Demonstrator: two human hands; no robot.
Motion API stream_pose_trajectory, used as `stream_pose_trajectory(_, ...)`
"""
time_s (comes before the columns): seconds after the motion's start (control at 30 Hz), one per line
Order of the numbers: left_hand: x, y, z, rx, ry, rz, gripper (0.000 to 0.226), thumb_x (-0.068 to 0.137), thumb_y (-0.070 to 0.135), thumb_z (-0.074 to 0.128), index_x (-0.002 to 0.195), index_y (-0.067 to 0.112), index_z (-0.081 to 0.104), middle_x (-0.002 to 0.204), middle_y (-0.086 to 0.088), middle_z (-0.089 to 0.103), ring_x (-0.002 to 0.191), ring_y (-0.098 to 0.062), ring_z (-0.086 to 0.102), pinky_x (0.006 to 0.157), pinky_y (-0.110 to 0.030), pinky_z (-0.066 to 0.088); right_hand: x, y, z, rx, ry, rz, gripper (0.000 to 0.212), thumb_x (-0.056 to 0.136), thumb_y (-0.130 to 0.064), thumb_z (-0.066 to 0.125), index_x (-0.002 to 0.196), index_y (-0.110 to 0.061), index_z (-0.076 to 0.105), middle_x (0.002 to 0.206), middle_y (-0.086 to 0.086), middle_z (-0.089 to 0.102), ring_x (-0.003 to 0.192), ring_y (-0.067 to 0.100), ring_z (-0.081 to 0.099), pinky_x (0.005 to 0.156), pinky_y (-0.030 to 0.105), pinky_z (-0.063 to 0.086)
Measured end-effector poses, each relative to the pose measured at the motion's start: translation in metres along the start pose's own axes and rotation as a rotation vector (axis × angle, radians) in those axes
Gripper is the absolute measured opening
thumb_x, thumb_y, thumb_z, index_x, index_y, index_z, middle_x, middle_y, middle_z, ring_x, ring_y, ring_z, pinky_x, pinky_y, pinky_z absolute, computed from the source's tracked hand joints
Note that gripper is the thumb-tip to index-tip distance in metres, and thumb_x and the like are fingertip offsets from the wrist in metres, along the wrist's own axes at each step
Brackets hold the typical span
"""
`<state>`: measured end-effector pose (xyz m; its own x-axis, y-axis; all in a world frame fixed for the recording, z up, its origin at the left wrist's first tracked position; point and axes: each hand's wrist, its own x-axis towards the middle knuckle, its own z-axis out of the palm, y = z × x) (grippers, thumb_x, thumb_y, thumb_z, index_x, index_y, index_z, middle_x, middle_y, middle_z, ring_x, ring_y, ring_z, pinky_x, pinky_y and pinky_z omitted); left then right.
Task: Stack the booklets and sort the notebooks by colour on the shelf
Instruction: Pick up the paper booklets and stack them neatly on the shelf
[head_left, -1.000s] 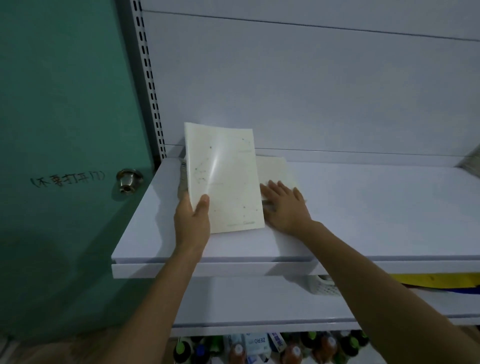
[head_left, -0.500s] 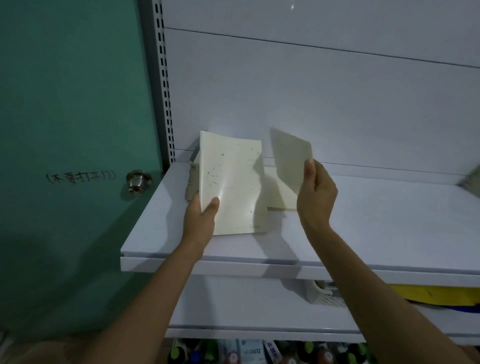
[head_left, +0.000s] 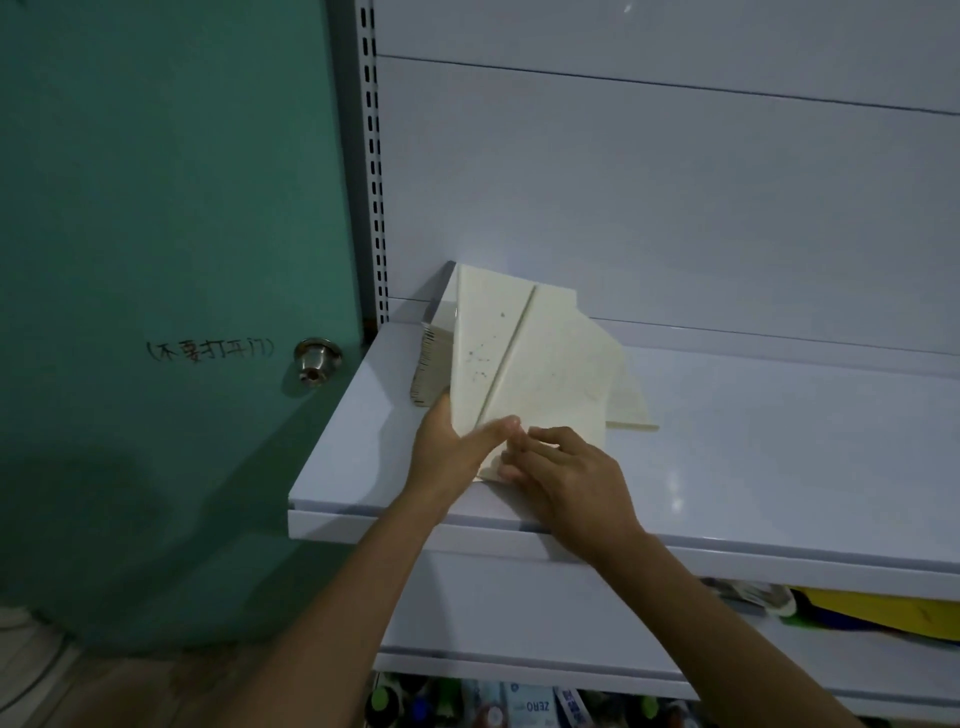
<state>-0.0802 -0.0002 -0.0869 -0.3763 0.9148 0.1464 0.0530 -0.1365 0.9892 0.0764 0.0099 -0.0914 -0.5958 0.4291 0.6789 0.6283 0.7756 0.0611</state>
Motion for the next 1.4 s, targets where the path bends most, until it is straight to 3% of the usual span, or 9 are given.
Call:
stream_pose_trajectory(0.1,0.003,-0.001,0.001,0.092,0.036,0.000,0.035,0.078,0.022,0.075,0.108,0.027,0.058,0.106,0.005,0.067,0.098,-0.015,0.063,0.084,-0.034,0.054,0.001,-0.001,-0.002,0.005,-0.074,0.011,0.039,0.091,-0.044,0.051,0.093,-0.013,0.075,0.099,-0.001,0.074,0.092,0.022,0.069,0.060,0.025,0.052)
stream_pose_trajectory(0.2,0.006,-0.007,0.003,0.131,0.057,0.014,0.033,0.082,0.025,0.071,0.110,0.030,0.054,0.105,0.008,0.063,0.098,-0.015,0.060,0.080,-0.029,0.051,-0.001,-0.003,0.001,0.003,-0.114,0.039,0.054,0.090,-0.055,0.043,0.096,-0.011,0.074,0.103,0.001,0.074,0.096,0.021,0.068,0.061,0.026,0.053)
stream_pose_trajectory(0.33,0.004,-0.004,0.003,0.140,0.041,0.036,0.031,0.085,0.023,0.068,0.112,0.029,0.054,0.104,0.009,0.063,0.099,-0.014,0.060,0.074,-0.020,0.047,-0.004,-0.008,0.003,0.070,-0.122,0.135,0.033,0.093,-0.033,0.058,0.109,-0.007,0.070,0.116,0.006,0.069,0.107,0.024,0.065,0.077,0.035,0.058)
stream_pose_trajectory(0.5,-0.024,0.016,0.006,0.009,0.071,0.075,0.035,0.088,0.018,0.064,0.122,0.020,0.055,0.117,-0.001,0.064,0.106,-0.018,0.061,0.089,-0.035,0.053,-0.039,-0.028,-0.017,0.253,-0.130,0.245,0.035,0.097,-0.030,0.053,0.127,-0.014,0.059,0.141,0.004,0.051,0.134,0.019,0.043,0.110,0.035,0.035)
stream_pose_trajectory(0.73,-0.123,0.042,0.066,-0.288,-0.024,0.095,0.021,0.087,0.019,0.065,0.103,0.032,0.063,0.097,0.015,0.072,0.090,-0.005,0.067,0.068,-0.017,0.053,-0.114,-0.024,-0.094,0.903,0.412,1.231,0.048,0.084,-0.055,0.053,0.129,-0.039,0.044,0.132,-0.016,0.049,0.125,0.007,0.045,0.096,0.025,0.040)
stream_pose_trajectory(0.97,-0.216,0.051,0.197,-0.349,-0.273,0.015,0.023,0.086,0.015,0.064,0.106,0.028,0.064,0.104,0.009,0.072,0.098,-0.009,0.067,0.075,-0.019,0.053,-0.243,0.055,-0.198,1.206,0.447,1.279,0.030,0.076,-0.040,0.066,0.102,-0.025,0.071,0.101,-0.007,0.073,0.092,0.013,0.069,0.068,0.025,0.056)
stream_pose_trajectory(1.13,-0.274,0.050,0.288,-0.318,-0.469,-0.050,0.023,0.089,0.016,0.061,0.109,0.029,0.060,0.102,0.013,0.072,0.097,-0.007,0.067,0.075,-0.020,0.053,-0.331,0.095,-0.267,1.126,0.429,1.309,0.039,0.082,-0.035,0.063,0.121,-0.031,0.061,0.118,-0.012,0.067,0.108,0.014,0.064,0.086,0.040,0.053)
stream_pose_trajectory(1.3,-0.318,0.038,0.358,-0.339,-0.581,-0.128,0.026,0.087,0.027,0.061,0.112,0.030,0.059,0.105,0.014,0.071,0.097,-0.006,0.067,0.072,-0.018,0.053,-0.393,0.128,-0.331,1.049,0.425,1.339,0.033,0.085,-0.032,0.061,0.118,-0.032,0.062,0.115,-0.012,0.068,0.102,0.012,0.066,0.074,0.030,0.058)
stream_pose_trajectory(1.4,-0.340,0.033,0.396,-0.329,-0.623,-0.151,0.036,0.081,0.037,0.062,0.116,0.030,0.057,0.104,0.015,0.071,0.096,-0.005,0.067,0.070,-0.018,0.053,-0.419,0.144,-0.357,0.962,0.476,1.413,0.029,0.091,-0.023,0.060,0.119,-0.030,0.062,0.112,-0.008,0.069,0.100,0.018,0.067,0.080,0.043,0.058)
